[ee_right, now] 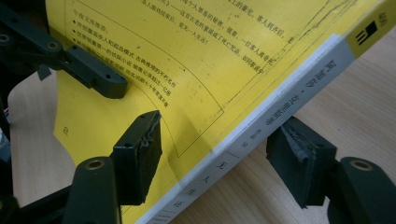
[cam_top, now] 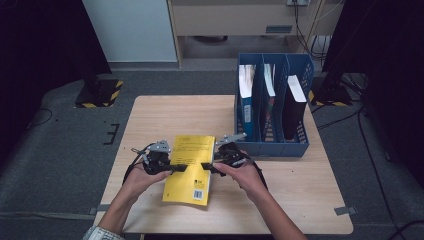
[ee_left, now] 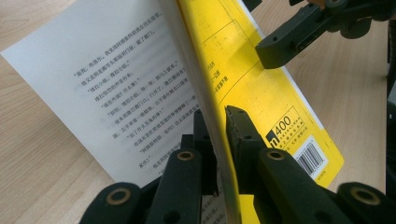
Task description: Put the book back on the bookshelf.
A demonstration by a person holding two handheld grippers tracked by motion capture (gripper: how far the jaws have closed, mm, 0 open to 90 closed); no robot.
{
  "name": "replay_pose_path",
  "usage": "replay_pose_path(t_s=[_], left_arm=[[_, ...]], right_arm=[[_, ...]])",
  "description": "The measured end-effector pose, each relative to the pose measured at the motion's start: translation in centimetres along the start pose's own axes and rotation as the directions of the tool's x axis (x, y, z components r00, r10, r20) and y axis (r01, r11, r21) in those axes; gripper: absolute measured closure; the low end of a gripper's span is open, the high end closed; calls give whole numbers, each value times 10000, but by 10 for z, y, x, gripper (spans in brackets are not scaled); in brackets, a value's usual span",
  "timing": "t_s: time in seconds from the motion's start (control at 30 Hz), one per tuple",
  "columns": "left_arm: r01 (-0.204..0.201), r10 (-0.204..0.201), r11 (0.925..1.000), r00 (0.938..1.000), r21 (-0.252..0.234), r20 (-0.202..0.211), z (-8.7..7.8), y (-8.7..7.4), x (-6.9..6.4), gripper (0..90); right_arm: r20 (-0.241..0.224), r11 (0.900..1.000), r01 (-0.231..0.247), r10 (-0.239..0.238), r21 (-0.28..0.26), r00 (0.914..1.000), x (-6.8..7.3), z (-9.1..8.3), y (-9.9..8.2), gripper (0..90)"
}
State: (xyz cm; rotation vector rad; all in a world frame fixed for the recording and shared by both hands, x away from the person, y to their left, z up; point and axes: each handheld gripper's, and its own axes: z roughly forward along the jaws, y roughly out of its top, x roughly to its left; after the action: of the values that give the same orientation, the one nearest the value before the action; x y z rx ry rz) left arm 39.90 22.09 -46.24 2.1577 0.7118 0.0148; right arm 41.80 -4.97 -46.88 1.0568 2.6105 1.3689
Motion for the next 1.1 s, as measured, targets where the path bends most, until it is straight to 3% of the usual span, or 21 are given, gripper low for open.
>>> replay_pose_path(t_s=[0.23,0.37,0.5,0.67,0.77,0.8,0.93,1.1], left_arm=[[-5,4,10000,10000,-91,-9,-5,4,2,835],[50,-50,9999,10000,-126,55,-4,5,4,836],[125,-124,9998,9999,-159,72,-4,5,6,835],[123,-122,9998,9999,-147,67,-3,5,6,834],[33,-29,9998,9998,-202,174,-3,7,4,835],[41,-38,9997,9999,-225,109,-4,7,3,833],[175,-169,9992,9997,-350,169,-4,6,6,834],[101,-100,9997,9999,-214,53,-3,8,5,823]], right_arm=[[-223,9996,169,-173,-208,9996,6,-6,11,360],[-265,9983,573,-572,55,9980,11,-4,18,367],[2,9947,994,-995,268,9950,14,1,22,398],[79,9926,1126,-1130,447,9936,14,5,23,422],[-93,9874,1356,-1353,816,9908,19,10,22,419],[109,9857,1463,-1477,833,9890,21,11,23,429],[69,9886,1371,-1378,621,9904,20,11,24,450],[171,9862,1453,-1470,798,9890,19,12,25,458]])
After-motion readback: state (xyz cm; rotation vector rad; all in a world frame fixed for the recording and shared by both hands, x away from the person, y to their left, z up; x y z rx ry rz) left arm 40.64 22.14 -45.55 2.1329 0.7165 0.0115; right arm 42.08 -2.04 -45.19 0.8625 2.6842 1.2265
